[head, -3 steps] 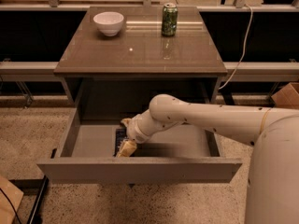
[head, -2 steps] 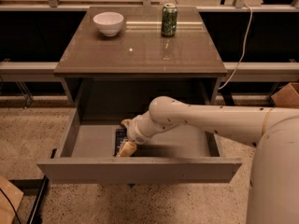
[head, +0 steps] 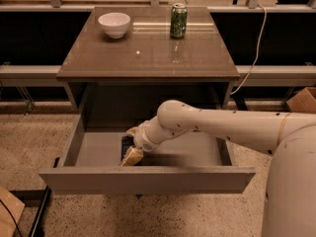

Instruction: Pick rxbar blueberry from top drawer and place on counter

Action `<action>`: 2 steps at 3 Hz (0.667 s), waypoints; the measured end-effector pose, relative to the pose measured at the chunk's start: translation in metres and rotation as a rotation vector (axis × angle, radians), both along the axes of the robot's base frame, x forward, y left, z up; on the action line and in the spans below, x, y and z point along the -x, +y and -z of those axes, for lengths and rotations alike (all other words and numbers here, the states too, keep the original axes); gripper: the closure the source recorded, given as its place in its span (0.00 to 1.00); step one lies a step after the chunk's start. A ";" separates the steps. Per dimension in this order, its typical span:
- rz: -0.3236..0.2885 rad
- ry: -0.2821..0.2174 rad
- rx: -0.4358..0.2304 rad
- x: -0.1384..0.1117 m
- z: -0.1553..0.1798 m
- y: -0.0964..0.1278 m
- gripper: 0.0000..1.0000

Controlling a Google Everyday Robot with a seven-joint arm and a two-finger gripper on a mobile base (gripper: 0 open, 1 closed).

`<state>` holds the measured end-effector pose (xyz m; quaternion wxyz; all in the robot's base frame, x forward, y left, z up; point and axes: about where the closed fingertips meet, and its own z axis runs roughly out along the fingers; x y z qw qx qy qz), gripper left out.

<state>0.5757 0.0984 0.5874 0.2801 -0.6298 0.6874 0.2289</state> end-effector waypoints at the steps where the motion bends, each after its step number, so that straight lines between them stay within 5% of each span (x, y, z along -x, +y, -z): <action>1: 0.000 0.000 0.000 0.000 -0.003 0.000 1.00; 2: 0.000 0.000 0.000 0.000 -0.006 0.000 1.00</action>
Offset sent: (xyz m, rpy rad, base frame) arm 0.0178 -0.0181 0.1147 0.3375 -0.1971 -0.1221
